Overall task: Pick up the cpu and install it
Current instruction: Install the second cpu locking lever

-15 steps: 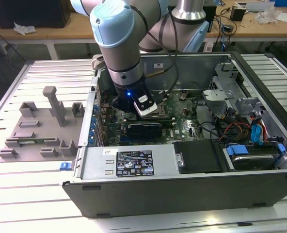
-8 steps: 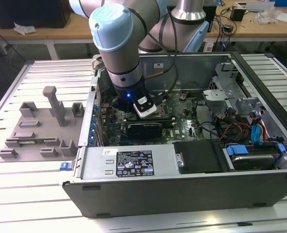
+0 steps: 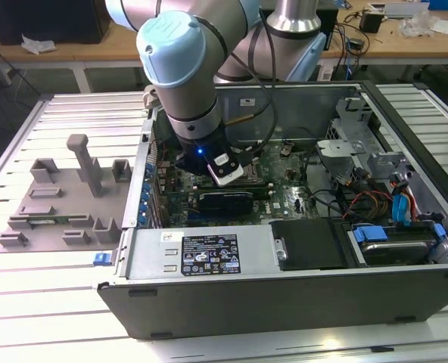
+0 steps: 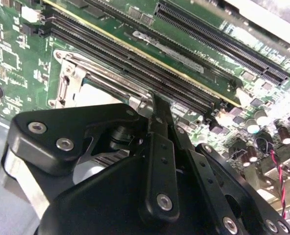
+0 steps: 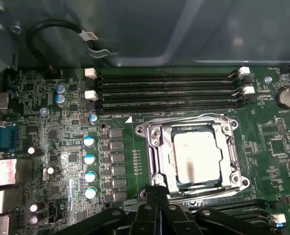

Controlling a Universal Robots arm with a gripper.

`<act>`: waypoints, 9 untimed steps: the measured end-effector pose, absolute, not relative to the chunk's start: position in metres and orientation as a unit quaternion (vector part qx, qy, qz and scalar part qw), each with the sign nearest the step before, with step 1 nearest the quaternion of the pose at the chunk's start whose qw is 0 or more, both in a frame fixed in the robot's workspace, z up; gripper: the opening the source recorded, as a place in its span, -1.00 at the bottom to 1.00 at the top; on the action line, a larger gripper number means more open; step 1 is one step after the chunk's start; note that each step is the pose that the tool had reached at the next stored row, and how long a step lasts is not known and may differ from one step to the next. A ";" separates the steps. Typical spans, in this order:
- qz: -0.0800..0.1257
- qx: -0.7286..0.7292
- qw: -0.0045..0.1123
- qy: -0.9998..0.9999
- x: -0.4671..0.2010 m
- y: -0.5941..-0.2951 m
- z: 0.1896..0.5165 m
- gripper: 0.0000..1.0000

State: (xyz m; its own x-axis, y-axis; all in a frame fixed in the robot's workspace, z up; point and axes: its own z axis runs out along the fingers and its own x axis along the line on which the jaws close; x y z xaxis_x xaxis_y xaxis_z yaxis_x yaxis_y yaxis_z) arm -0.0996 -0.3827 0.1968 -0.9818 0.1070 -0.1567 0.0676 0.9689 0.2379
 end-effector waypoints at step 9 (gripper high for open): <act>0.116 0.044 0.085 0.989 -0.105 -0.381 0.196 -0.79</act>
State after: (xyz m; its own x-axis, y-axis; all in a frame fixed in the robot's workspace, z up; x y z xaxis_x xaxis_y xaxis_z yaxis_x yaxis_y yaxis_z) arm -0.1045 -0.3814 0.1960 -0.9818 0.1067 -0.1571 0.0674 0.9691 0.2373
